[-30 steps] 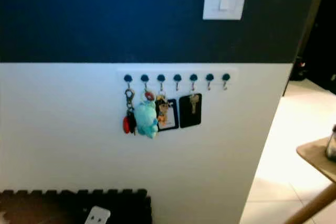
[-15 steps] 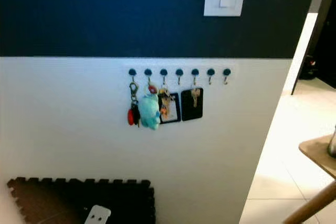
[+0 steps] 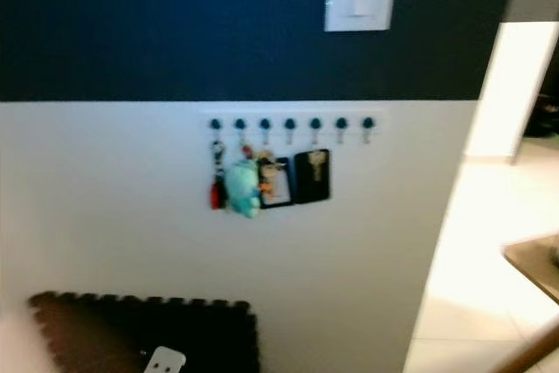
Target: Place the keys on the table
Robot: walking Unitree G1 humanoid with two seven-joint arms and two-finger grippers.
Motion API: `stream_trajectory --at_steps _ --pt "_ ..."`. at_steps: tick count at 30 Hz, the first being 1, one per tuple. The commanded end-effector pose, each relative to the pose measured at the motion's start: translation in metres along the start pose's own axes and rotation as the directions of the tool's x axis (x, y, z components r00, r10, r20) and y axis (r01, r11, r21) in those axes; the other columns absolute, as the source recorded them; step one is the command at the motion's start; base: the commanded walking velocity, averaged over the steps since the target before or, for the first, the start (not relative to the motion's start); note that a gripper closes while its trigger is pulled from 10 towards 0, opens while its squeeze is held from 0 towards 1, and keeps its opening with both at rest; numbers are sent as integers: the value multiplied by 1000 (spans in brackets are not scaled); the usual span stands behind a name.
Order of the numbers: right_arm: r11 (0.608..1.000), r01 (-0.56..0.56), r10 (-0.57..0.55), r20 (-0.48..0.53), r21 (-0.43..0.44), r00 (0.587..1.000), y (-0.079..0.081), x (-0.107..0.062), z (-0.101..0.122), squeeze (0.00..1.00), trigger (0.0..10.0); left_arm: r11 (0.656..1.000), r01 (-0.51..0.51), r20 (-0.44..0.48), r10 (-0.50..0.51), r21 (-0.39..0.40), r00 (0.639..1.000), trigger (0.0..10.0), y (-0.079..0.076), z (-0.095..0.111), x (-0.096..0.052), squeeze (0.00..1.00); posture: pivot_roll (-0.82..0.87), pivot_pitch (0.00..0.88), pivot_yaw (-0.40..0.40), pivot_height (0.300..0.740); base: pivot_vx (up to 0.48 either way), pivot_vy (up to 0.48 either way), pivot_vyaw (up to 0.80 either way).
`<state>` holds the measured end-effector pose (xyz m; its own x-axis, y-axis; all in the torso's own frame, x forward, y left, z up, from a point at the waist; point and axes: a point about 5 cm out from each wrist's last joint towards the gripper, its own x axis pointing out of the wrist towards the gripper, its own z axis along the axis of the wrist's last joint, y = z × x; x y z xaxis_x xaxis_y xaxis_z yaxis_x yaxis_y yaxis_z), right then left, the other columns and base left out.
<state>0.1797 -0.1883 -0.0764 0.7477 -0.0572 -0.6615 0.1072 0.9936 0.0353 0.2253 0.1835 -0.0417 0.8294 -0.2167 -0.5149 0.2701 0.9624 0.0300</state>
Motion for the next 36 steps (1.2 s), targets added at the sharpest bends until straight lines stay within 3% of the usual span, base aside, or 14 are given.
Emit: stream_trajectory --at_steps 1,19,27,36 --pt "1000 -2 2 -2 15 1000 3 1 1 0 10000 1000 -8 -16 8 1 1000 10000 2 -3 -2 0 62 25 34 740 0 0 0" --pt "1000 -4 4 0 13 1000 2 2 2 0 10000 999 -33 -24 33 5 999 10000 5 -3 -1 0 64 21 32 740 0 0 0" --pt "1000 -7 7 1 12 1000 3 2 3 0 10000 994 -107 -26 107 -11 994 10000 11 -1 0 0 64 23 31 740 0 0 0" --pt "1000 -5 5 1 10 1000 2 2 3 0 10000 993 -119 -49 118 -1 992 10000 10 -2 0 0 63 25 29 740 0 -320 0"
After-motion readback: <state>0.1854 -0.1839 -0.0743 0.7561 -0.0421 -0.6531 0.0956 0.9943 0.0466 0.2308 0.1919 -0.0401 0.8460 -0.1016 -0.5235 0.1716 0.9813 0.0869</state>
